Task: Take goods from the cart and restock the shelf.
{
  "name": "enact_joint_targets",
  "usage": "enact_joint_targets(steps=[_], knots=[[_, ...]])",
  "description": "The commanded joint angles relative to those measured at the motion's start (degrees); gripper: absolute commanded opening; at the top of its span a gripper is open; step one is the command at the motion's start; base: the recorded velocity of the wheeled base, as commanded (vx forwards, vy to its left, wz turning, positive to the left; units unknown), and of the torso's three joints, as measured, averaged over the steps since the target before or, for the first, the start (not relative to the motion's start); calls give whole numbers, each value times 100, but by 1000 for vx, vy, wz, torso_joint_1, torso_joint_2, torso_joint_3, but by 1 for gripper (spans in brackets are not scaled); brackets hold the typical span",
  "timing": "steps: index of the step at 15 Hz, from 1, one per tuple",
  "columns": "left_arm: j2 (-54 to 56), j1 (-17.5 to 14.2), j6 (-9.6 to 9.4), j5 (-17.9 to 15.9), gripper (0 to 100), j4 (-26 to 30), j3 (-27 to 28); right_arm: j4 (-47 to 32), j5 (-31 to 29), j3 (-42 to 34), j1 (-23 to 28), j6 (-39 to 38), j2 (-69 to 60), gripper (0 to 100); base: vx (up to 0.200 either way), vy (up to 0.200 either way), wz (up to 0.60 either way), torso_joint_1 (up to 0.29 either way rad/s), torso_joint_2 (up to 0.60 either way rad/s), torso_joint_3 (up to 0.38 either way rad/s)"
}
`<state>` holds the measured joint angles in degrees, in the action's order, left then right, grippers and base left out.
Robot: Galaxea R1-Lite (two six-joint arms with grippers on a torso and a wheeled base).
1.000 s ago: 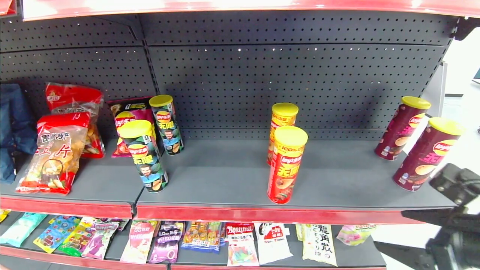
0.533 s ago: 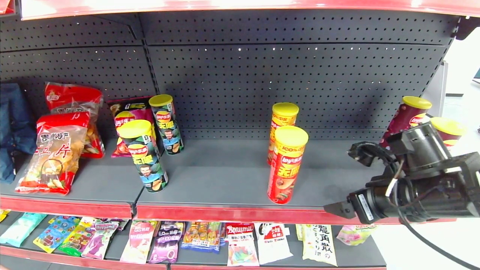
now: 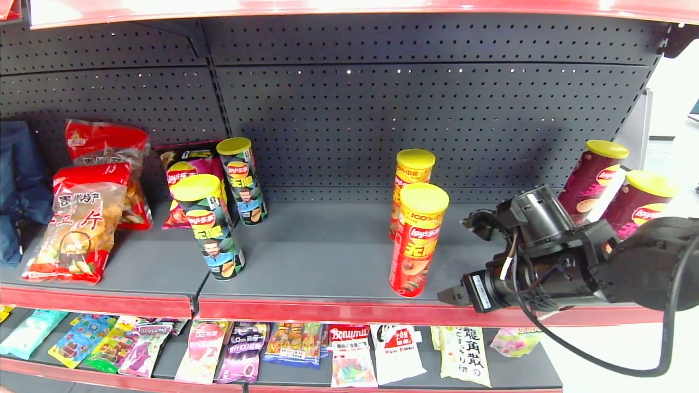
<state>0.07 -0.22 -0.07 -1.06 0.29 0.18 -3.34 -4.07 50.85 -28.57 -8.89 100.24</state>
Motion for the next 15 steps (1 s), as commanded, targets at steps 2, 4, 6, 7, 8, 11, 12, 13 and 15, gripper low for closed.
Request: enact_joint_targets(steps=[2, 4, 6, 7, 8, 11, 12, 13, 15], knots=[[-7, -4, -1, 1, 100, -3, -1, 176, -23, -5, -25, 27, 294, 100, 0, 0, 0, 0, 0, 0], [-7, -4, -1, 1, 100, 6, -1, 352, -59, 4, -17, 54, 391, 100, 0, 0, 0, 0, 0, 0], [-7, 4, -1, 1, 100, 6, -1, 492, -217, 4, 1, 54, 479, 100, 0, 0, 0, 0, 0, 0], [-7, -4, 7, 1, 100, 6, -1, 536, -322, -5, 36, 115, 540, 100, 0, 0, 0, 0, 0, 0], [-7, -4, -1, 1, 100, -3, -1, 527, -322, -5, 63, 159, 549, 100, 0, 0, 0, 0, 0, 0], [-7, -4, -1, 1, 100, 6, -1, 536, -445, 101, 115, 177, 681, 100, 0, 0, 0, 0, 0, 0], [-7, -4, -1, 1, 100, -3, -1, 536, -551, 127, 142, 168, 760, 100, 0, 0, 0, 0, 0, 0], [-7, 4, -1, 1, 100, 6, -1, 545, -568, 171, 159, 177, 777, 100, 0, 0, 0, 0, 0, 0], [-7, 4, -1, 1, 100, -3, -1, 554, -639, 215, 194, 168, 848, 100, 0, 0, 0, 0, 0, 0]])
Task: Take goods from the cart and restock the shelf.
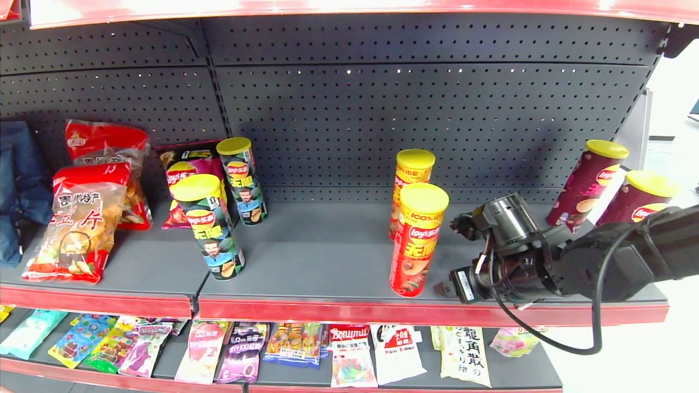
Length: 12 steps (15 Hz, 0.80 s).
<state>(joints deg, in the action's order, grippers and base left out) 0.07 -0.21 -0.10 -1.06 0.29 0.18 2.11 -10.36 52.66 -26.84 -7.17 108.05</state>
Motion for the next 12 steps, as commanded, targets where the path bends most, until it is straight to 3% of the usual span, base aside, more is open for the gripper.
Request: enact_joint_targets(steps=[1, 12], knots=[[-7, 3, 1, 1, 100, -3, -1, 9, -10, 33, 21, -4, 68, 100, 0, 0, 0, 0, 0, 0], [-7, 3, 1, 1, 100, -3, -1, 158, -80, 271, 100, -13, 393, 100, 0, 0, 0, 0, 0, 0]])
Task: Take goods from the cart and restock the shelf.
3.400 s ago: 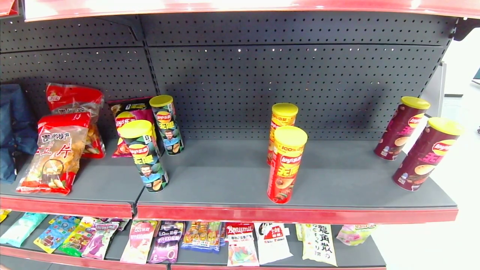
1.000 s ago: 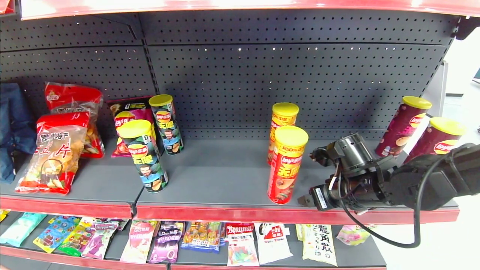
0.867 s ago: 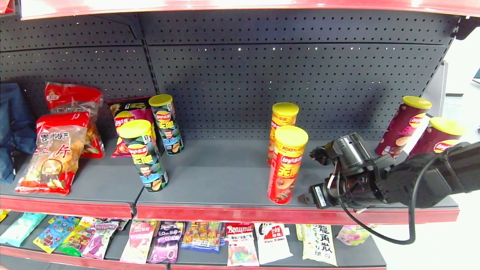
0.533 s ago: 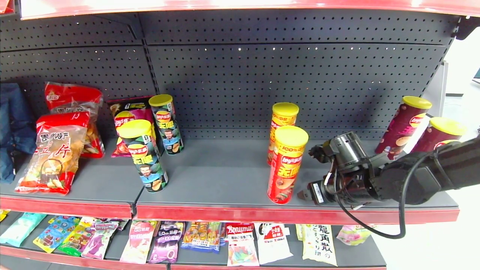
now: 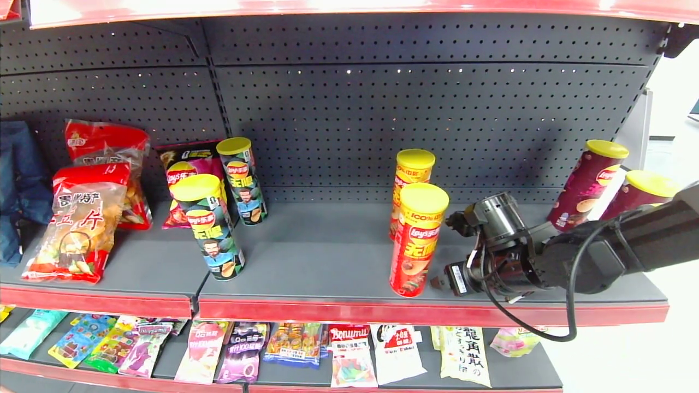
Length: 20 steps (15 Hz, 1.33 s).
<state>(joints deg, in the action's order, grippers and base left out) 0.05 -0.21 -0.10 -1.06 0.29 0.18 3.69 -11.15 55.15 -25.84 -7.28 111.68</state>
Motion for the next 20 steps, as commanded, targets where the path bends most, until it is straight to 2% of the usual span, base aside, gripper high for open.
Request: enact_joint_targets(steps=[1, 20], knots=[[-5, -6, 1, 1, 100, -3, -1, 0, -1, 31, 0, -2, 38, 100, 0, 0, 0, 0, 0, 0], [-5, -6, 1, 1, 100, -3, -1, 140, -1, 198, -87, 7, 205, 100, 0, 0, 0, 0, 0, 0]])
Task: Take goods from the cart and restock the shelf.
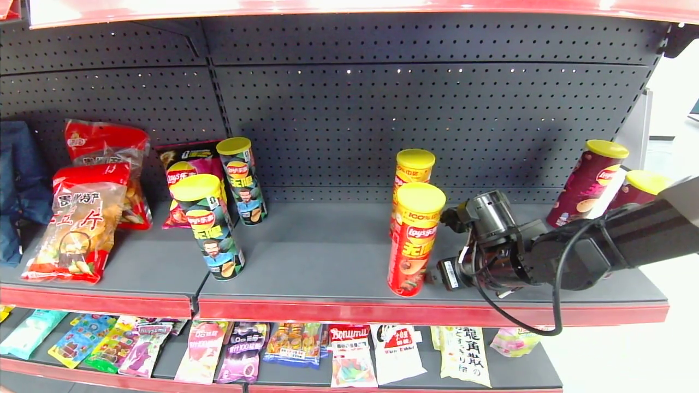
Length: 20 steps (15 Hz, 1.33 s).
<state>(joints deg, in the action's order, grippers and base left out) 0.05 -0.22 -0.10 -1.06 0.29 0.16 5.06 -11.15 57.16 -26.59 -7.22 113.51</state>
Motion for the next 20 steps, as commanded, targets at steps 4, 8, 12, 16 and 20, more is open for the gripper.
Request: enact_joint_targets(steps=[4, 8, 12, 16, 20], knots=[[-5, -4, 1, 1, 100, 6, 2, 4, -1, -12, -4, 10, 31, 100, 0, 0, 0, 0, 0, 0], [-5, -4, 1, 1, 100, 6, 2, -14, -1, -241, 92, 54, -215, 100, 0, 0, 0, 0, 0, 0], [-5, -4, 1, 1, 100, -3, 2, 4, 17, -996, 119, 247, -1243, 100, 0, 0, 0, 0, 0, 0], [-5, -4, 1, 1, 100, 6, 2, 4, 157, -2060, 259, 440, -3537, 100, 0, 0, 0, 0, 0, 0], [-5, -4, 1, 1, 100, 6, 2, -110, 1678, -3853, 1446, 1530, -7334, 100, 0, 0, 0, 0, 0, 0]])
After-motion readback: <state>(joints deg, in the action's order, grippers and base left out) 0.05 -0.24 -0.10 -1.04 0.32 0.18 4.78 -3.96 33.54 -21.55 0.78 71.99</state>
